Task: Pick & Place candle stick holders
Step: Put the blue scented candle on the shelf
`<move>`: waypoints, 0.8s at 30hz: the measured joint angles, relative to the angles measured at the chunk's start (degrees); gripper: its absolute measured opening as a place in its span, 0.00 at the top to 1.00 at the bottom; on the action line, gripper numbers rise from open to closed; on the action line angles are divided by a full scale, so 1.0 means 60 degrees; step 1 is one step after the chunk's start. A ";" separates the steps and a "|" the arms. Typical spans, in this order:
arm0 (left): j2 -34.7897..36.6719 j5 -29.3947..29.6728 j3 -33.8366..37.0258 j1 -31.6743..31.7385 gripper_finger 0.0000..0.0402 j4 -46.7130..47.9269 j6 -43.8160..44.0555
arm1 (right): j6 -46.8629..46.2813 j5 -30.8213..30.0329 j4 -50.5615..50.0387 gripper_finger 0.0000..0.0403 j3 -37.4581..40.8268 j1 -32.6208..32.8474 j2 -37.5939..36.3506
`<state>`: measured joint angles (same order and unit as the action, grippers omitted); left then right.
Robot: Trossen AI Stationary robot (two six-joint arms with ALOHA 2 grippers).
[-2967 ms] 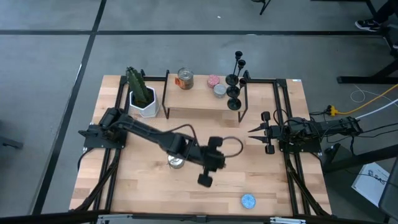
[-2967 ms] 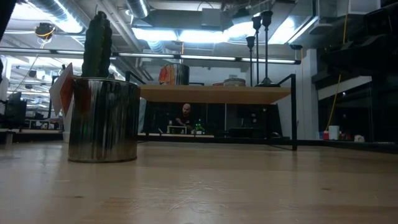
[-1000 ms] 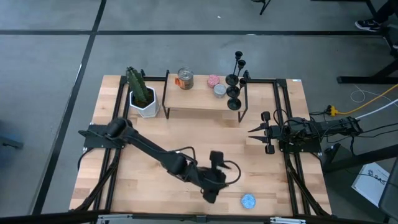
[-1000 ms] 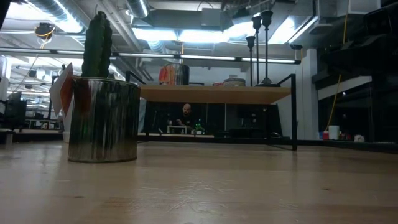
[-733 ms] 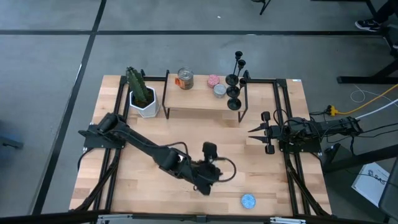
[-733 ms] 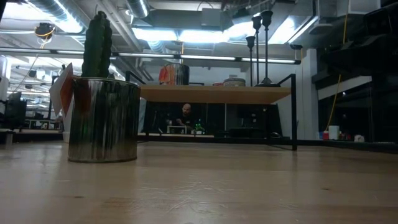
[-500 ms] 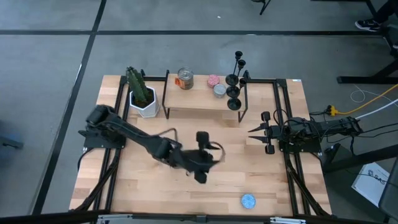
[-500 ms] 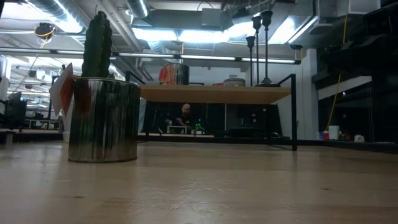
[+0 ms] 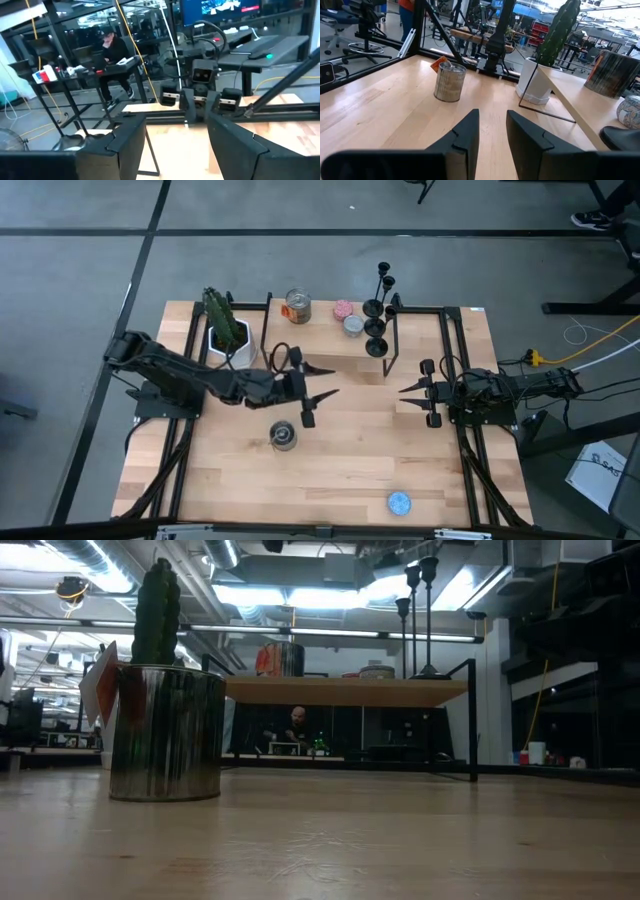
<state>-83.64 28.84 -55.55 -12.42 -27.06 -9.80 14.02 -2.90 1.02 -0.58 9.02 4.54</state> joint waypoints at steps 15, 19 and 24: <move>0.0041 0.0018 0.0000 0.0350 0.48 -0.0067 0.0004 | 0.0000 0.0003 0.0000 0.75 0.0000 0.0000 -0.0003; 0.0041 0.0024 0.0000 0.0350 0.48 -0.0067 0.0004 | -0.0002 0.0000 0.0004 0.75 0.0000 0.0002 -0.0002; 0.0041 0.0025 0.0000 0.0350 0.48 -0.0049 0.0004 | -0.0004 0.0004 0.0004 0.75 0.0000 0.0004 -0.0004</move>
<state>-83.40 28.99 -55.55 -10.33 -27.35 -9.78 14.00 -2.87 1.04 -0.58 9.04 4.51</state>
